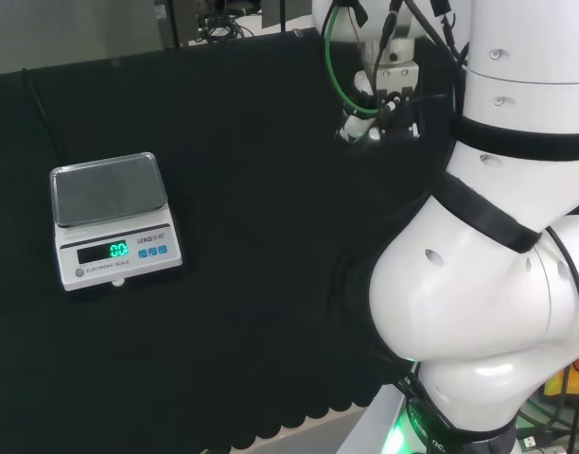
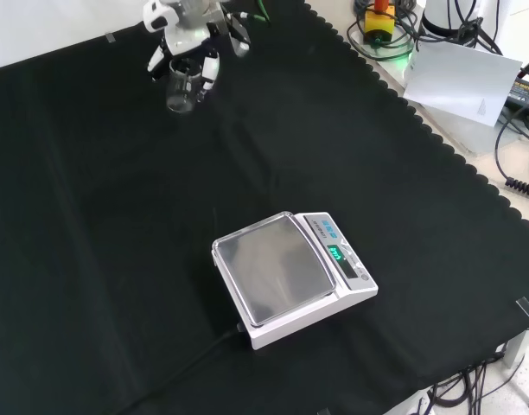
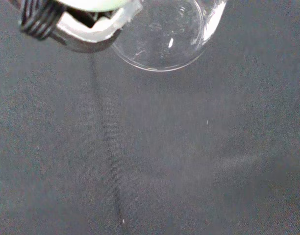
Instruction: Put the beaker on the electronic balance.
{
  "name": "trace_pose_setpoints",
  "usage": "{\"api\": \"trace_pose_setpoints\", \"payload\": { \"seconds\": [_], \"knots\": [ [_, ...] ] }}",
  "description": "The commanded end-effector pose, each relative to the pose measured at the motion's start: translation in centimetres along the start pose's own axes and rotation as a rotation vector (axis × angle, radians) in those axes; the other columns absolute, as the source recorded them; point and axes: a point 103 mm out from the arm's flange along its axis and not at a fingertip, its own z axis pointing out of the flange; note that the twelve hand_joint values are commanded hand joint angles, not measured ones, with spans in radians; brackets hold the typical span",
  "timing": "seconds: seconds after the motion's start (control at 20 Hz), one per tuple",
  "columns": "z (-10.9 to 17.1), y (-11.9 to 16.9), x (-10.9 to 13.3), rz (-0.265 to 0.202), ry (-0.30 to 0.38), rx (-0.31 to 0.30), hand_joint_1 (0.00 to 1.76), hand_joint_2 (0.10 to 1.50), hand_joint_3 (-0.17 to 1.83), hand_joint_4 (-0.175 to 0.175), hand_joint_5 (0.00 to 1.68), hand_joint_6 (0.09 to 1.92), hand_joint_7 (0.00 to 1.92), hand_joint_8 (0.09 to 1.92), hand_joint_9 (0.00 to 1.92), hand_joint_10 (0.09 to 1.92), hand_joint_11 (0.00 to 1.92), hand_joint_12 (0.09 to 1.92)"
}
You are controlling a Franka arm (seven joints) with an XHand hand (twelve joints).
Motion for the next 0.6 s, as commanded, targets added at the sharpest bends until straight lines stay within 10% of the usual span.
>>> {"api": "trace_pose_setpoints", "payload": {
  "seconds": [0.05,0.6],
  "knots": [
    [-1.6,-1.0,0.6,-0.01,-0.016,-0.007,1.16,1.03,0.41,0.035,0.77,1.4,0.81,1.38,1.13,1.03,1.33,0.68],
    [-4.7,-0.9,7.9,-0.154,-0.051,-0.003,1.17,0.98,0.49,0.037,0.79,1.4,0.83,1.38,1.13,1.05,1.31,0.7]
  ]
}}
